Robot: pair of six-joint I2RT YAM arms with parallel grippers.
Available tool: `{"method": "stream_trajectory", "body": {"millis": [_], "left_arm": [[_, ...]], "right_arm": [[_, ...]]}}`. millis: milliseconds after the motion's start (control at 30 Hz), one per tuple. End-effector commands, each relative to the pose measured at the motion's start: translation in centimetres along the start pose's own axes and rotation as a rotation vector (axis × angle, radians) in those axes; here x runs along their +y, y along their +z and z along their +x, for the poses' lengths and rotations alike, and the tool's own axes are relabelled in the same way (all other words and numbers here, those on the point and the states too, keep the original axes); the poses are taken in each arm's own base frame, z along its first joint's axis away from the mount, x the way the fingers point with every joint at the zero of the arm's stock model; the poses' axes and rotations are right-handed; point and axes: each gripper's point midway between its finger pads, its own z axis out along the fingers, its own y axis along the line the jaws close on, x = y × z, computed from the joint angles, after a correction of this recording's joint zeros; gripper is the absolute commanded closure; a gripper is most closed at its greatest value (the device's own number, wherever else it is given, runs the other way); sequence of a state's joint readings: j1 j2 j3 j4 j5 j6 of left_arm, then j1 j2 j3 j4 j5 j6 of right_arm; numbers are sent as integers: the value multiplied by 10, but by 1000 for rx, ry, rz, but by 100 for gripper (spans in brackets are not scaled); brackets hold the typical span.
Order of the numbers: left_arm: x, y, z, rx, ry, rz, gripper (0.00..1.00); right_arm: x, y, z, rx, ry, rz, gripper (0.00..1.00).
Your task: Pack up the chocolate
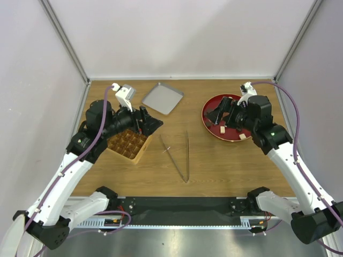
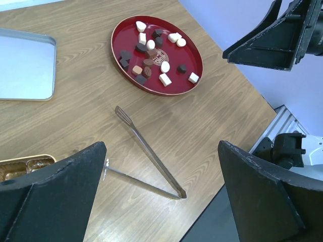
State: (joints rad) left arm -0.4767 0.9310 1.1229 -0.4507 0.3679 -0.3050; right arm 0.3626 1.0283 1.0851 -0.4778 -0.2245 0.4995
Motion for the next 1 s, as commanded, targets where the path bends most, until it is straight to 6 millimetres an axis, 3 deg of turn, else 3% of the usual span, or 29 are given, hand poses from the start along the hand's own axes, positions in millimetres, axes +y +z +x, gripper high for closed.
{"method": "stream_trajectory", "body": {"millis": [0, 167, 267, 300, 367, 400, 467, 567, 600, 800, 967], "left_arm": [[-10, -12, -27, -80, 35, 7, 0], [6, -21, -34, -107, 20, -107, 0], [27, -30, -38, -109, -15, -253, 0], [32, -32, -35, -93, -20, -280, 0], [34, -39, -41, -108, -17, -304, 0], [37, -43, -44, -118, -23, -319, 0], [40, -49, -47, -131, -42, -329, 0], [55, -61, -52, -151, -95, -371, 0], [53, -62, -52, -145, -105, -349, 0], [47, -65, -50, -131, -148, -282, 0], [41, -66, -47, -157, -163, -252, 0]], "right_arm": [[9, -12, -21, -68, -25, -4, 0], [-4, -18, -22, -66, -47, 80, 0], [6, -15, -12, -96, -26, 126, 1], [6, -9, -2, -85, -23, 159, 1], [30, 3, 38, -22, -87, 169, 1], [48, 19, 78, 77, -143, 143, 0], [57, 32, 119, 167, -190, 130, 0], [57, 47, 184, 258, -242, 146, 0], [51, 52, 198, 270, -258, 175, 0], [13, 69, 242, 276, -321, 323, 0], [15, 82, 255, 270, -346, 291, 0]]}}
